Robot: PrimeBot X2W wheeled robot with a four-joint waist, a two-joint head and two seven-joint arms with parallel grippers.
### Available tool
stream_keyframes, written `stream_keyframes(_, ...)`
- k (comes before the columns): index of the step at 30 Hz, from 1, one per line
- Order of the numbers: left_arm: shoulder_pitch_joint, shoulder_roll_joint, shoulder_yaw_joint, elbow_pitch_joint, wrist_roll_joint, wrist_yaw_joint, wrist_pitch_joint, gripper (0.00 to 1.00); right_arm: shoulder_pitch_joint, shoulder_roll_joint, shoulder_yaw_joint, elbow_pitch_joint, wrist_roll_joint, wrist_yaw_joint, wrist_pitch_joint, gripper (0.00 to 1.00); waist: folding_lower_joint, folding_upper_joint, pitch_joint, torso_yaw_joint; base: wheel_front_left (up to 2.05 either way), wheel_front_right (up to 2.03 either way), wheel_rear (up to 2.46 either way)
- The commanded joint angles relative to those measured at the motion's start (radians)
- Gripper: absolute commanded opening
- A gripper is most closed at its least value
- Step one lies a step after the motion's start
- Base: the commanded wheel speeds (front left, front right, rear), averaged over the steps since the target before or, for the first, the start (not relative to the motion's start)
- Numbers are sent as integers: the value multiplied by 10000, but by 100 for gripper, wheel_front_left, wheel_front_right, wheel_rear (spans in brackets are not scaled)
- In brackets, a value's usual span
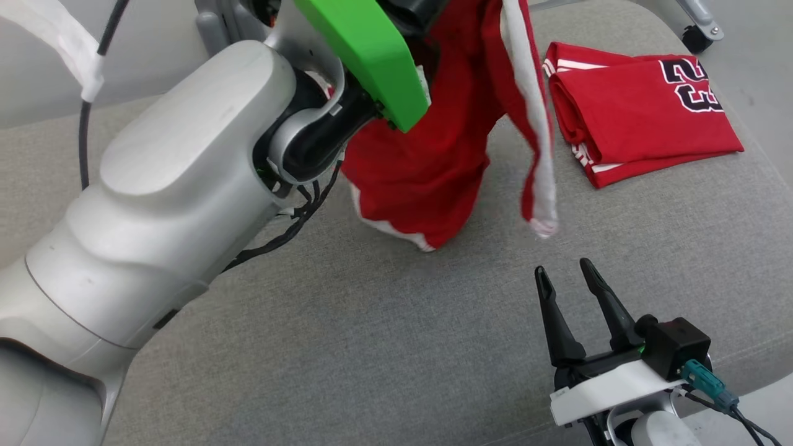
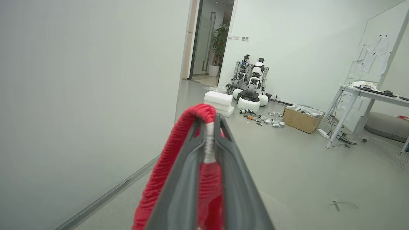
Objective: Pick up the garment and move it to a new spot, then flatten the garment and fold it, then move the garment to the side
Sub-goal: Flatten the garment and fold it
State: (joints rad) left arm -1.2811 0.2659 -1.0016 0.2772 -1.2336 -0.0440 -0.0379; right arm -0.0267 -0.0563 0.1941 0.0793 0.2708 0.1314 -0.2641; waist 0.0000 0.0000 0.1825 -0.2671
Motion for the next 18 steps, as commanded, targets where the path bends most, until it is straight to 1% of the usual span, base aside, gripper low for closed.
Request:
stream_keyframes(1,243,210,14,17,-145,159,162,0,82,-4,-63,-35,-63,-18,2,100,0,0,-99,161,0,0,0)
stream_keyframes(4,1006,641,-231,-193,-271,505,347,0,110,-30,-101,-86,-93,-18,2,100,0,0,-113,339,0,0,0)
stream_keyframes(6,1780,1027,-455,-418,-209,770,228,0,95,-48,-116,-134,-106,-18,2,100,0,0,-54,469,0,0,0)
stream_keyframes(11,4356,1840,-790,-601,-352,1314,-860,0,-35,-147,-72,-183,-105,-18,2,100,0,0,251,847,0,0,0)
stream_keyframes(14,5481,2010,-933,-384,-312,1448,-1555,0,-98,-226,-112,-207,-136,-18,2,100,0,0,397,1064,0,0,0)
stream_keyframes(17,6264,2087,-967,-306,53,1254,-2048,0,-128,-325,-218,-237,-180,-18,2,100,0,0,490,1306,0,0,0)
stream_keyframes(18,6430,2110,-989,-331,261,1106,-2125,26,-135,-347,-232,-237,-196,-18,2,100,0,0,505,1380,0,0,0)
